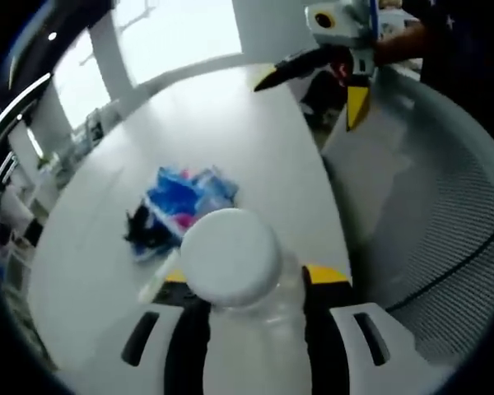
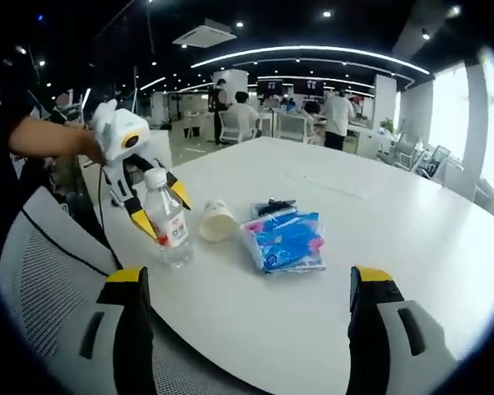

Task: Arrange the tabletop items into an orderly group along one side of the table until the central work area is clear of visible clutter.

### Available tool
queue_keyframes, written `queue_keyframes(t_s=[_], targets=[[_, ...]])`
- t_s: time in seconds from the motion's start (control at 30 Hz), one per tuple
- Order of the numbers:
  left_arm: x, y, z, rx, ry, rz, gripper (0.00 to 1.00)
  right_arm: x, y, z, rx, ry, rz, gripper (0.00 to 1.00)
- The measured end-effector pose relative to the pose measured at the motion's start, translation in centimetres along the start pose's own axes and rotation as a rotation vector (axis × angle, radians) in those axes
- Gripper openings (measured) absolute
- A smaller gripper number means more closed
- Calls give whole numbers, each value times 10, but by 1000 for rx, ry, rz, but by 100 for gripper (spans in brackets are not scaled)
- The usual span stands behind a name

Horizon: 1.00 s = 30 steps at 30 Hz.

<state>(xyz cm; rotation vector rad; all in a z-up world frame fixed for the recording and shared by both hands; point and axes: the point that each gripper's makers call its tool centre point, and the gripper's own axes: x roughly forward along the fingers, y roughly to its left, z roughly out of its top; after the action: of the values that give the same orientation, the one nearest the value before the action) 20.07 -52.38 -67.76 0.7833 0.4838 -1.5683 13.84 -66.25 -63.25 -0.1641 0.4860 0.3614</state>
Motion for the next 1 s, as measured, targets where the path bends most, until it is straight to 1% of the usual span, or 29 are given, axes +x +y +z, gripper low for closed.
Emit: queue_keyframes(t_s=[0.03,0.1,0.2,0.27,0.37,0.4,0.47,0.57,0.63,0.67,0.73,0.8,0.87,0.93,1.0], targets=[[0,0,0,-2,2,0,41,0,0,0,-10,-2,-3,100],[0,0,0,-18,3,-1,41,-1,-2,0,-2,-3,-6,100],[0,-1,-2,-66,3,5,41,-2,-7,2,49,-16,-16,100],[-2,4,-2,-150,-22,34,45,-3,-8,2,59,-18,-23,100],[-5,9,1,-240,-68,50,51,-2,-10,1,61,-13,-30,98],[-5,10,1,-253,-73,57,52,-2,-10,0,60,-10,-31,97],[-5,10,-1,-255,-61,53,53,-2,-11,-2,54,2,-35,96],[-2,9,-5,-259,-44,58,53,-2,-11,-1,50,-1,-39,95],[-1,9,-5,-287,-52,53,53,-2,-12,-2,52,2,-42,94],[0,9,-3,-305,-66,58,53,-2,-13,-2,51,3,-46,94],[2,9,-4,-316,-63,59,53,-3,-14,-3,52,4,-48,92],[8,5,-6,-296,-53,65,52,-4,-16,-3,51,5,-59,89],[12,2,-6,-278,-52,67,49,-3,-16,-3,61,4,-56,89],[13,1,-3,-271,-70,67,44,-2,-16,-5,70,12,-53,90],[14,1,-2,-270,-80,66,44,-2,-16,-9,73,28,-55,91]])
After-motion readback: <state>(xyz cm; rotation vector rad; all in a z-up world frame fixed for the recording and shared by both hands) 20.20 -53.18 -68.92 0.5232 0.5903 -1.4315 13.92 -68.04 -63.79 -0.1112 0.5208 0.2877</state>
